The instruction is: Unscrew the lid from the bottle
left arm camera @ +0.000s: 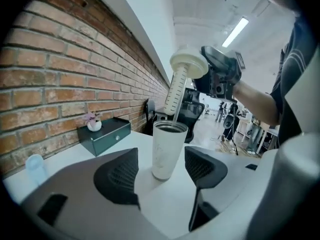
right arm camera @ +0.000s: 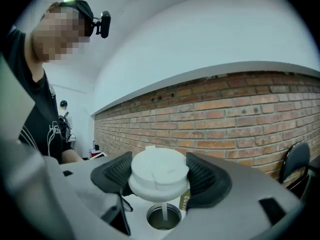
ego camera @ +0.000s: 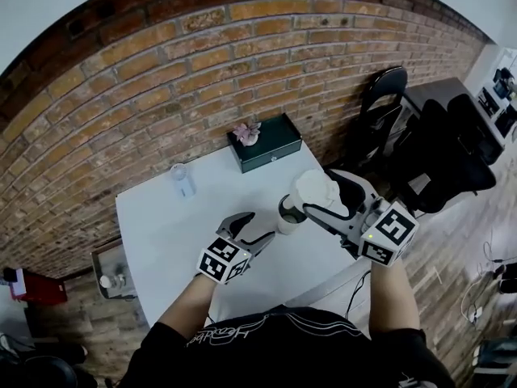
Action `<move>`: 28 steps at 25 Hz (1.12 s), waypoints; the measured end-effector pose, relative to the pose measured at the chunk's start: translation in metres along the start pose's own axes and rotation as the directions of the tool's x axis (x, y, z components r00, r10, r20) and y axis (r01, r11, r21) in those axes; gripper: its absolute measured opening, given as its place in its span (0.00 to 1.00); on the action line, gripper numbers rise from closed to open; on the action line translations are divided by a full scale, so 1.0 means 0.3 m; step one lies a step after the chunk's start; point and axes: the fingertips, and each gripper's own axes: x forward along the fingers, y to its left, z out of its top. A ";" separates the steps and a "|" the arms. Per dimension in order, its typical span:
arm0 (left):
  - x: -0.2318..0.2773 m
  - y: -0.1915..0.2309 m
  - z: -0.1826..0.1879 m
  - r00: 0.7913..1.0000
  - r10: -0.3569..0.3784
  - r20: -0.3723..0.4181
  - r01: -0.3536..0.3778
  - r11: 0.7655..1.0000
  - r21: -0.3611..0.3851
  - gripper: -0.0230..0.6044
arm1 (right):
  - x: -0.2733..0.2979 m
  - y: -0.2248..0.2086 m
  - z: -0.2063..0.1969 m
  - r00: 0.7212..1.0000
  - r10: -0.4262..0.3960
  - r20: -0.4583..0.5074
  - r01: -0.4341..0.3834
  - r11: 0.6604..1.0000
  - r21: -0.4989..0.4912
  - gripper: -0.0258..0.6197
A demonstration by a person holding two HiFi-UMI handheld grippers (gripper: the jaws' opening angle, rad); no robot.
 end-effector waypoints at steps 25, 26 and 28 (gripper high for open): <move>-0.712 -0.479 0.205 0.939 -0.005 0.343 0.039 0.995 -0.091 0.10 | -0.242 0.692 -0.071 0.999 -0.034 -0.026 0.035 0.998 0.045 0.56; -0.717 -0.489 0.192 0.940 -0.007 0.341 0.041 0.995 -0.094 0.10 | -0.250 0.707 -0.088 0.999 -0.037 -0.033 0.039 0.998 0.052 0.56; -0.726 -0.507 0.172 0.942 -0.006 0.336 0.042 0.994 -0.099 0.10 | -0.266 0.737 -0.114 0.998 -0.037 -0.048 0.040 0.997 0.061 0.56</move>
